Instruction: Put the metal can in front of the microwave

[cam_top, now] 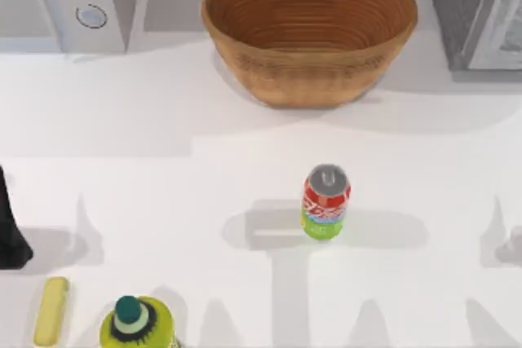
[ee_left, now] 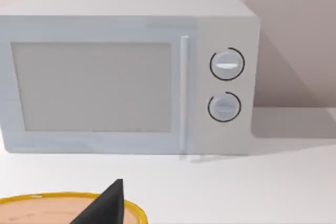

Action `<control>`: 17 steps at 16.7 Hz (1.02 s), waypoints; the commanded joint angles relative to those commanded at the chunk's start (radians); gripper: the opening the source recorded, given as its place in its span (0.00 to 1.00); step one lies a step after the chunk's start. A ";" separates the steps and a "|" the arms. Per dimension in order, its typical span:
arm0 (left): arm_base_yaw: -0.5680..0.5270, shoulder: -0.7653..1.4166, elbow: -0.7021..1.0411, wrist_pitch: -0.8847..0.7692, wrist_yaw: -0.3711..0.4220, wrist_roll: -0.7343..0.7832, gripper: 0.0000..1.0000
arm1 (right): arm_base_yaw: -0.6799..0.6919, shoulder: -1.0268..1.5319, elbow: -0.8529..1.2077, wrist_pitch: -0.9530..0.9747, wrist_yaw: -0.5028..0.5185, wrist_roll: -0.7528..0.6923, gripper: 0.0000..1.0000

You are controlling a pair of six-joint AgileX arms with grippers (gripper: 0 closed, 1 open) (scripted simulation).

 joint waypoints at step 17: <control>-0.409 1.105 1.071 -0.712 0.002 -0.013 1.00 | 0.000 0.000 0.000 0.000 0.000 0.000 1.00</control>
